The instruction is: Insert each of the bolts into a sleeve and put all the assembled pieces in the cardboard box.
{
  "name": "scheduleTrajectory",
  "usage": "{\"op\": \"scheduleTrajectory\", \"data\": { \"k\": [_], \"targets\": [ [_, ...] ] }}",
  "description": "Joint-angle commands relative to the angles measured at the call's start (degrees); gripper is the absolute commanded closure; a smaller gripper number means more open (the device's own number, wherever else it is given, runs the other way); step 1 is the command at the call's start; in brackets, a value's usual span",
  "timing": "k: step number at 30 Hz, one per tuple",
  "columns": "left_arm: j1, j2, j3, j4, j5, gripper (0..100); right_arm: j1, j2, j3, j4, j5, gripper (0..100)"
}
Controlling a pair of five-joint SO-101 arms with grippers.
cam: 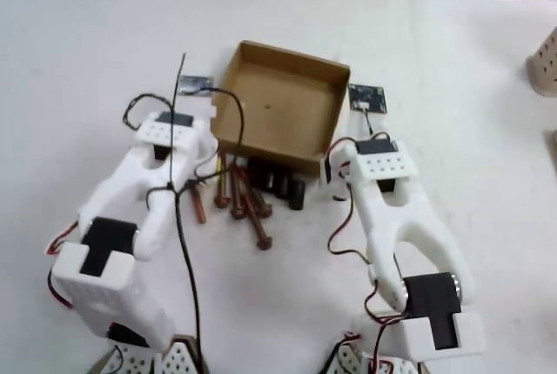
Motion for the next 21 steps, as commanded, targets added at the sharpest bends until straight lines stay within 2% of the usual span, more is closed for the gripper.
{"op": "scheduleTrajectory", "data": {
  "k": [1, 6, 8, 10, 13, 21],
  "targets": [
    [-2.1, -1.7, -1.3, -3.7, 0.5, 86, 0.0, -2.7, -0.4, -0.7, 1.1, 98.1],
    [-0.6, -1.5, -1.3, -3.8, 0.0, 87, 0.0, -2.7, -0.4, -0.7, 1.1, 98.1],
    [0.2, -1.5, -0.9, -5.0, -2.0, 91, 0.0, -2.7, -0.4, -0.7, 1.1, 98.1],
    [0.4, -1.5, -0.8, -6.1, -7.2, 99, 0.0, -2.7, -0.4, -0.7, 1.1, 98.1],
    [0.0, -1.5, -0.8, -6.4, -11.3, 98, 0.0, -2.7, -0.4, -0.7, 0.9, 98.1],
    [-4.5, -2.2, -1.4, -8.0, -11.9, 98, 0.0, -2.7, -0.4, -0.7, 0.7, 98.1]
  ]
}}
